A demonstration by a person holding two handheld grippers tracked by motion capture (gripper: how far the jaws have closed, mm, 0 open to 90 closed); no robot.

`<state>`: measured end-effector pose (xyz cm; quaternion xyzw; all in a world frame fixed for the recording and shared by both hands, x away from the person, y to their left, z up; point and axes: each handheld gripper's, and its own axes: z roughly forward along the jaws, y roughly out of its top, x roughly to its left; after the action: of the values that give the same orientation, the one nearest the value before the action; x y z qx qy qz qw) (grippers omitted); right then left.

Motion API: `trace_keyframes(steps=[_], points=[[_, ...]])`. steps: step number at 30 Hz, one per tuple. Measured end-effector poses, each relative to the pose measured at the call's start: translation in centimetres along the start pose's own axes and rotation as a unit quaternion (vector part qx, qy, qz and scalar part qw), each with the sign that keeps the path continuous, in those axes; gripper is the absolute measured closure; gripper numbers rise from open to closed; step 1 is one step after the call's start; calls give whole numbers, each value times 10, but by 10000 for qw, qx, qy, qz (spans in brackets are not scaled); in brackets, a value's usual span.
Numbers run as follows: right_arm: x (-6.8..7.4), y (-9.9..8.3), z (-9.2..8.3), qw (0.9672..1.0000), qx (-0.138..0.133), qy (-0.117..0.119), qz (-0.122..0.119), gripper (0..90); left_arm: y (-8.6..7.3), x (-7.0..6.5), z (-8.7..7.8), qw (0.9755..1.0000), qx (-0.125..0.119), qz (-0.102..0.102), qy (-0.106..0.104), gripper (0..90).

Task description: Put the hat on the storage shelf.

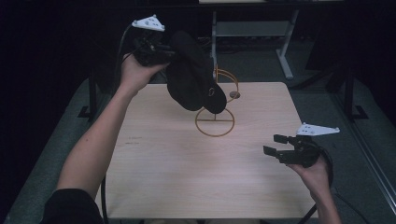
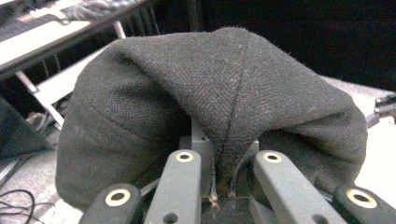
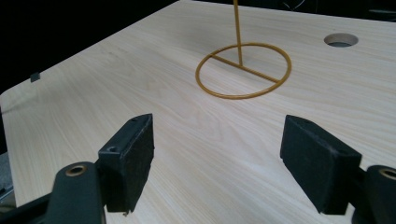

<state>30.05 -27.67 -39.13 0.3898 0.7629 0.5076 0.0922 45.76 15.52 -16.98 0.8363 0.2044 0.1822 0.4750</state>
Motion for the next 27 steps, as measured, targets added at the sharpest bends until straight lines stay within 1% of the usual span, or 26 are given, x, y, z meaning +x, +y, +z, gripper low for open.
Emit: trace_keyframes(steps=[2, 5, 7, 9, 12, 17, 19, 22, 26, 27], points=[[-2, -1, -1, 10000, -25, -6, 28, 258, 5, 0, 7, 10000, 72, 34, -47, 838], [-6, -2, -3, 9999, -72, -25, 68, 257, 13, 1, 17, 9998, 189, 55, -63, 838], [-7, -2, -4, 9999, -87, -35, 80, 258, 18, 2, 24, 9997, 231, 21, -104, 838], [-9, -3, -5, 9999, -104, -45, 93, 257, 23, 4, 31, 9993, 319, -47, -196, 837], [-12, -3, -7, 9998, -132, -66, 130, 257, 28, 7, 42, 9986, 444, -129, -267, 837], [-16, -6, -8, 9996, -151, -99, 211, 258, 31, 9, 59, 9970, 630, -203, -401, 836], [-18, -7, -9, 9996, -173, -94, 221, 258, 32, 10, 65, 9964, 707, -230, -412, 836], [-20, -9, -9, 9995, -175, -102, 254, 258, 32, 10, 72, 9960, 703, -316, -447, 836], [-20, -10, -10, 9994, -184, -103, 269, 257, 33, 11, 77, 9958, 718, -343, -459, 836], [-21, -10, -10, 9994, -187, -100, 276, 258, 34, 12, 80, 9953, 769, -353, -474, 836]])
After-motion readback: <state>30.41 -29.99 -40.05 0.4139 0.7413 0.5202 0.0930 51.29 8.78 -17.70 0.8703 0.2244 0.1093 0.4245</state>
